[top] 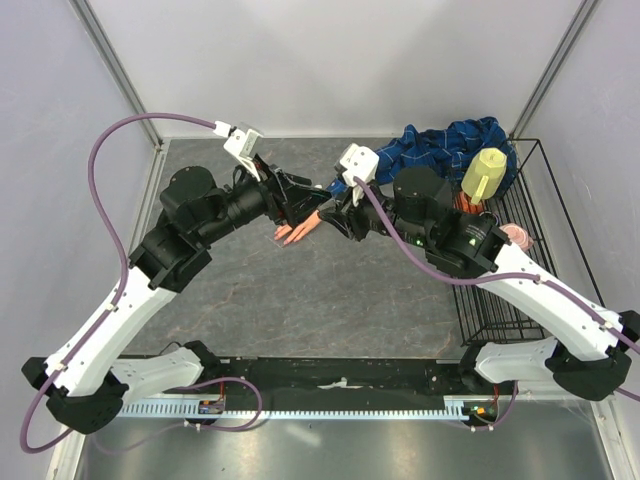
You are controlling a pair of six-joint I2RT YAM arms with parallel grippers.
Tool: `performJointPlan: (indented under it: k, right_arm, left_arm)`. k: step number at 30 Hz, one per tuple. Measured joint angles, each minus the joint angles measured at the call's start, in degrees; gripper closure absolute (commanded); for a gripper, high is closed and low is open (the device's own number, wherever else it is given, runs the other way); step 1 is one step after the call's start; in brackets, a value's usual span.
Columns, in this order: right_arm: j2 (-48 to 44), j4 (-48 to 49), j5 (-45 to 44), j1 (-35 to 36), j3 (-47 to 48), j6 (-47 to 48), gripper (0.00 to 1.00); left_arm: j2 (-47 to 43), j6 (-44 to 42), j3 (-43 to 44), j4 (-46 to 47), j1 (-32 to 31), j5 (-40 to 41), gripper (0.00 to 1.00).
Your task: Paint the nails
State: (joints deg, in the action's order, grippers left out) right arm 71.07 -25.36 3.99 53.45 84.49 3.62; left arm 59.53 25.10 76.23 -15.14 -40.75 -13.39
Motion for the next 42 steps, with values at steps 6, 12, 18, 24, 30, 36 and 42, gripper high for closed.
performJointPlan:
  k: [6, 12, 18, 24, 30, 36, 42]
  right_arm:
    - [0.04, 0.00, -1.88, 1.05, 0.00, 0.22, 1.00]
    - [0.04, 0.04, -2.51, 1.73, 0.09, 0.04, 1.00]
    - [0.00, -0.04, -1.77, 1.95, 0.11, -0.87, 1.00]
    - [-3.91, -0.26, 9.25, 1.55, -2.49, -1.03, 1.00]
    - [-8.15, 9.09, 36.20, 2.49, -7.96, -6.05, 1.00]
    - [-8.24, 21.05, 47.78, 2.67, -13.18, -14.21, 1.00]
    - [-8.55, 15.32, 42.45, 2.51, -10.64, -10.82, 1.00]
  left_arm:
    - [0.13, 0.26, 0.00, 0.04, 0.00, 0.02, 0.49]
    - [0.70, 0.22, 0.00, 0.04, 0.00, -0.68, 0.68]
    - [0.87, -2.10, 0.00, 0.22, 0.13, -5.05, 0.98]
    - [-0.35, -11.21, -0.09, 0.94, 0.90, -21.07, 0.98]
    - [-3.72, -6.19, -6.36, 20.72, 0.68, -49.72, 0.98]
    - [-3.82, -0.35, -7.96, 28.76, -0.02, -57.53, 0.62]
    - [-5.16, -8.66, -0.59, 11.67, -0.59, -48.28, 0.05]
